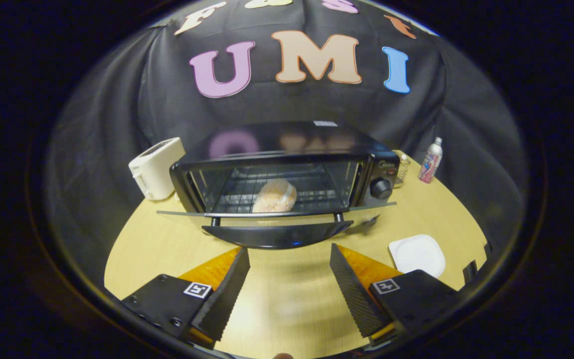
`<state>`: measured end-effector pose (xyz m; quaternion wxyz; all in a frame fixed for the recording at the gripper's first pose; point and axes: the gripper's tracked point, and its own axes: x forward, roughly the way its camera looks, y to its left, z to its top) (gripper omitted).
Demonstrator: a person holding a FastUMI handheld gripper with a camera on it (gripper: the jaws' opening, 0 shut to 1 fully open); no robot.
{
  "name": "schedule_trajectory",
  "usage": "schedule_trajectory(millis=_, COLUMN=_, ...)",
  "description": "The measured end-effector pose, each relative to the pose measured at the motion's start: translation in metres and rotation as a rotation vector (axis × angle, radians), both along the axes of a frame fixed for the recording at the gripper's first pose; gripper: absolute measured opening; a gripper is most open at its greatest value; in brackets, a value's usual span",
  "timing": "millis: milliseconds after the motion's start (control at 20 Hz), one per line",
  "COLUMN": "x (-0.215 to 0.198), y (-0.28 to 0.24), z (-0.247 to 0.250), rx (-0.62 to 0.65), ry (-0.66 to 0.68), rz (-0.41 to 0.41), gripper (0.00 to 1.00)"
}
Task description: Open the toaster oven, put the food inside, and close the toaster oven door.
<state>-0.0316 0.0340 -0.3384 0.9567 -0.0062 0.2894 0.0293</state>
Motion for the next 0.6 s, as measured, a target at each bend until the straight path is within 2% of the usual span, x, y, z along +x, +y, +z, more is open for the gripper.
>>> schedule_trajectory(millis=400, x=0.02, y=-0.012, z=0.036, rx=0.06, ry=-0.078, rz=-0.049, gripper=1.0)
schedule_trajectory(millis=600, x=0.025, y=-0.025, z=0.089, rx=0.039, ry=-0.173, rz=-0.058, gripper=1.0)
